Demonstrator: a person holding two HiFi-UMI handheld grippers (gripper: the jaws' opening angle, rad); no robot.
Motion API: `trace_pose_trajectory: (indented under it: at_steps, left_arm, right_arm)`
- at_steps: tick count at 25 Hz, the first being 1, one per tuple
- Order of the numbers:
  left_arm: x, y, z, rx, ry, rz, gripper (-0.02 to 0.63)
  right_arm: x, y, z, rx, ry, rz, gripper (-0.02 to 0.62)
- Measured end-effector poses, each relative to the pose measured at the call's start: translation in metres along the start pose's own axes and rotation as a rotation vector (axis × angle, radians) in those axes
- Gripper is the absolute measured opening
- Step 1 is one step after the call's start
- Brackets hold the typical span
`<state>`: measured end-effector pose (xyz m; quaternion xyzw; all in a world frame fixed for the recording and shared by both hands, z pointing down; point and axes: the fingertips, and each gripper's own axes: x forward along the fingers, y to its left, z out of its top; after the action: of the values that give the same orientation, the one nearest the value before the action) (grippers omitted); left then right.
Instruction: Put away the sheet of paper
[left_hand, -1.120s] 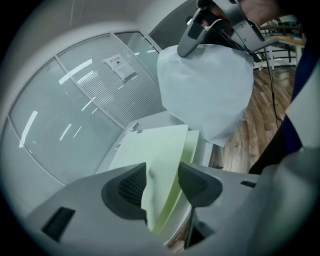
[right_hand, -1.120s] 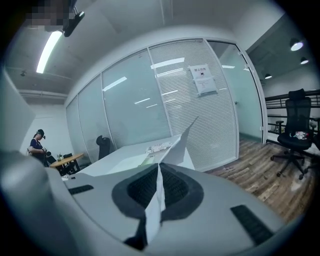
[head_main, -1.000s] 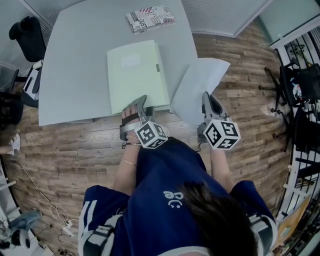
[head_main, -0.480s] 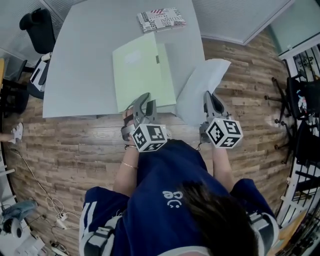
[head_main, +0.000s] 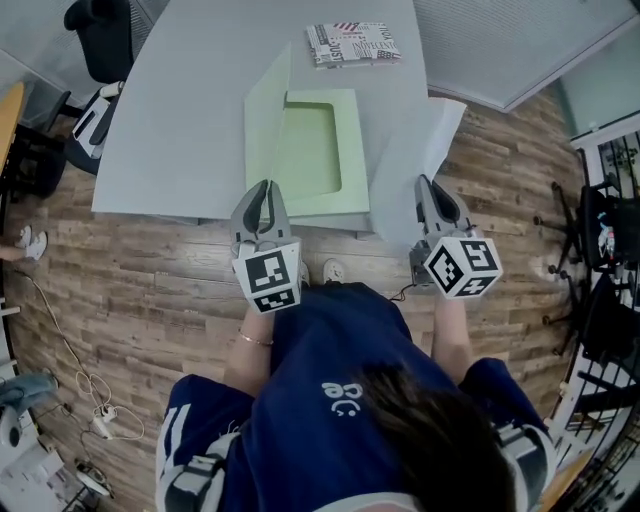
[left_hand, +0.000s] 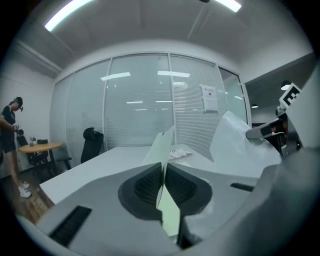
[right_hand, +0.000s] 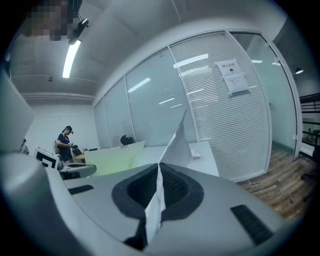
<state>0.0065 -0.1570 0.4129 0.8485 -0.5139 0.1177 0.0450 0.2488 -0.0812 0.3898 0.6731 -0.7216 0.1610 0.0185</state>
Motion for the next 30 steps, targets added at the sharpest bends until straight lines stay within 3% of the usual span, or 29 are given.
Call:
trace_pose_trajectory:
  at_steps: [10, 18, 21, 24, 30]
  left_arm:
    - [-0.018, 0.061, -0.008, -0.079, -0.010, 0.184, 0.008]
    - [-0.027, 0.100, -0.022, -0.178, 0.005, 0.279, 0.008]
    - [-0.029, 0.109, -0.027, -0.205, 0.009, 0.292, 0.008]
    - [-0.029, 0.114, -0.028, -0.214, 0.010, 0.298, 0.008]
    - [-0.025, 0.117, -0.029, -0.183, 0.025, 0.298, 0.008]
  right_arm:
    - [0.032, 0.069, 0.043, -0.050, -0.025, 0.253, 0.009]
    - [0.065, 0.124, 0.044, 0.103, -0.009, 0.479, 0.009]
    - [0.086, 0.130, 0.019, 0.180, 0.080, 0.488, 0.009]
    - [0.115, 0.123, -0.021, 0.222, 0.214, 0.428, 0.009]
    - [0.155, 0.115, -0.097, 0.061, 0.472, 0.323, 0.009]
